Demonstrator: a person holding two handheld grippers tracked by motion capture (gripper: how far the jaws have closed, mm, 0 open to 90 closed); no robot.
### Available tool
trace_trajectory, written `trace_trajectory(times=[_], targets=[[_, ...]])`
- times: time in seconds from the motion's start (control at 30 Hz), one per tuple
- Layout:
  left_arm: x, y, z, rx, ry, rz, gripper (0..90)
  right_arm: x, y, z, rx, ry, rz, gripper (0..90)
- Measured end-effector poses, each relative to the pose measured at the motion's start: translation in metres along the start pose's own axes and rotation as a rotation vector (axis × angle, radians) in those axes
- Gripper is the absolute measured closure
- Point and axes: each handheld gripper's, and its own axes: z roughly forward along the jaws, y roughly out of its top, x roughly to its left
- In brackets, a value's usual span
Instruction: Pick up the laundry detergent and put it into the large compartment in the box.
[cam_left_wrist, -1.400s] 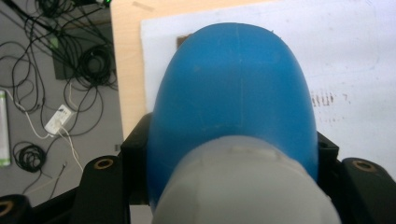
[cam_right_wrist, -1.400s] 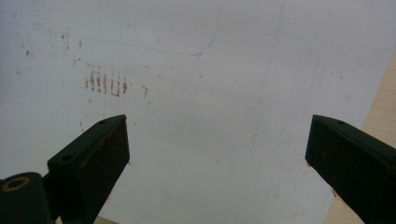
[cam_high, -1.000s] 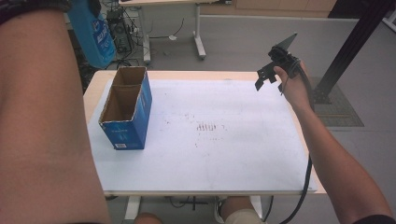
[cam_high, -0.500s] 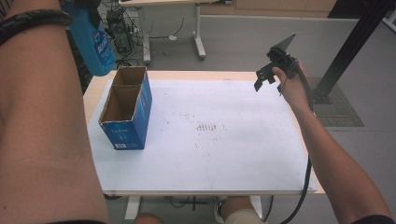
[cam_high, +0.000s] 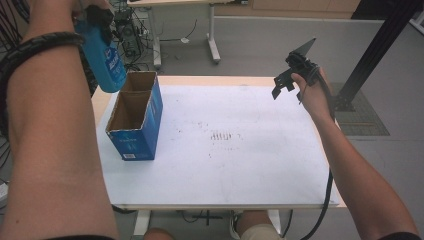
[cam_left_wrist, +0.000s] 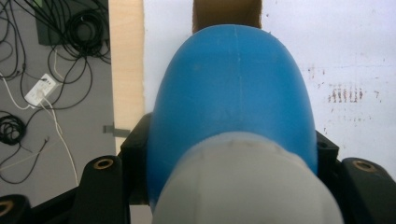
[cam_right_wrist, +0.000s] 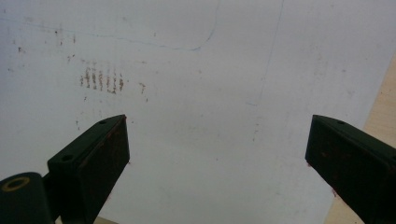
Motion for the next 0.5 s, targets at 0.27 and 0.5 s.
trace_trajectory(times=[0.27,0.5], targets=[[0.001,0.002,0.023,0.021,-0.01,-0.006,38.1,0.002,0.001,0.002,0.003,0.0,-0.004,6.4],[0.001,0.004,0.043,0.045,-0.014,-0.002,38.1,0.004,0.001,0.003,0.002,-0.001,-0.008,6.4]])
